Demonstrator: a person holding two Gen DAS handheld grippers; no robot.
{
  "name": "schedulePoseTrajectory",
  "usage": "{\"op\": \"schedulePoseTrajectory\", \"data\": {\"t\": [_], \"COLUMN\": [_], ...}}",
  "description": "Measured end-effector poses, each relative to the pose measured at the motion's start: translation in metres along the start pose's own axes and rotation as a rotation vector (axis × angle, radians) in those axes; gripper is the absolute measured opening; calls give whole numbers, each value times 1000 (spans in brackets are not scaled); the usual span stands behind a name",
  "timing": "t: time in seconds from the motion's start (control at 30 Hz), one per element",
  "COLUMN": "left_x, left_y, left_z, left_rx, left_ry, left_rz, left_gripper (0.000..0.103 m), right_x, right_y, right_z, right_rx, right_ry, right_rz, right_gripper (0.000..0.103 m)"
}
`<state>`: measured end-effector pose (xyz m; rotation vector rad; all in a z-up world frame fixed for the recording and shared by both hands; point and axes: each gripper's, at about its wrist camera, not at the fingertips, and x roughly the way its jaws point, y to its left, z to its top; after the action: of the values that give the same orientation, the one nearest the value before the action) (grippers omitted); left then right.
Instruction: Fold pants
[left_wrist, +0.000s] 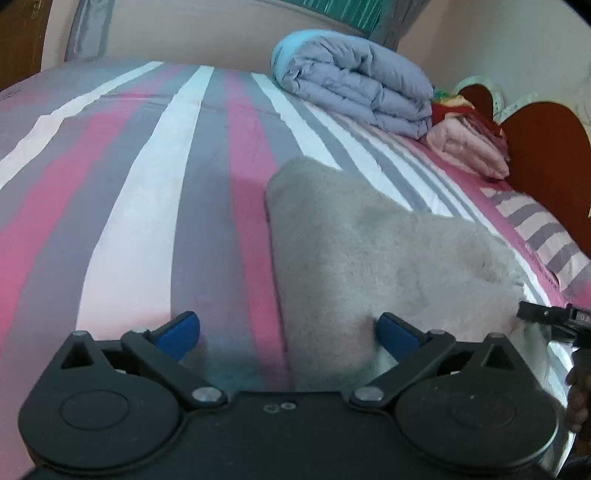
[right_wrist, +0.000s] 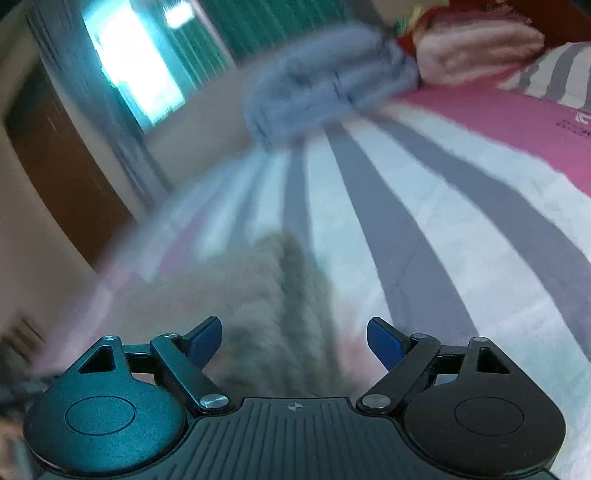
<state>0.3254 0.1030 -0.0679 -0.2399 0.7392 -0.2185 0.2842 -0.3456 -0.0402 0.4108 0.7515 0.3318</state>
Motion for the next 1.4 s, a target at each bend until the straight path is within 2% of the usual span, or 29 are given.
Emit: {"op": "schedulePoseTrajectory", "data": {"t": [0.03, 0.13, 0.17, 0.27, 0.33, 0.4, 0.43, 0.53, 0.6, 0.73, 0.9, 1.17, 1.33, 1.4], "left_x": [-2, -2, 3, 23, 40, 43, 42, 31, 24, 15, 7, -13, -13, -6], "left_y": [0, 4, 7, 9, 10, 9, 8, 6, 4, -1, -6, -10, 2, 10], "left_z": [3, 16, 23, 39, 43, 45, 46, 43, 38, 25, 12, -14, -8, -4], "left_rx": [0, -14, -16, -5, 14, 10, 8, 14, 29, 47, 35, -3, -50, -80], "left_ry": [-19, -65, -60, -33, 3, 10, 9, 6, 8, 29, 42, 32, 67, 88], "left_rz": [-7, -27, -23, -11, 20, 14, 8, -23, -36, -56, -64, -79, -153, -209], "left_gripper": [92, 92, 92, 95, 98, 98, 95, 85, 84, 84, 84, 85, 83, 81], "right_x": [7, -4, -6, 6, 21, 50, 54, 43, 32, 17, 6, -6, -4, 3], "right_y": [-3, -3, -2, 4, 14, 18, 14, 5, -1, -16, -25, -24, -32, -36], "right_z": [-1, 6, 11, 26, 33, 34, 32, 32, 29, 19, 18, 6, 9, 14], "right_rx": [12, 17, 13, 4, -61, -90, -67, -20, -1, 54, 121, 157, 231, 253], "right_ry": [26, -68, -96, -107, -79, 17, 31, -8, -21, 17, 43, 80, 118, 147], "right_rz": [-9, 40, 48, 56, 11, -52, -42, 25, 77, 167, 191, 201, 250, 277], "right_gripper": [86, 85, 85, 85, 85, 86, 86, 86, 86, 86, 86, 86, 86, 86]}}
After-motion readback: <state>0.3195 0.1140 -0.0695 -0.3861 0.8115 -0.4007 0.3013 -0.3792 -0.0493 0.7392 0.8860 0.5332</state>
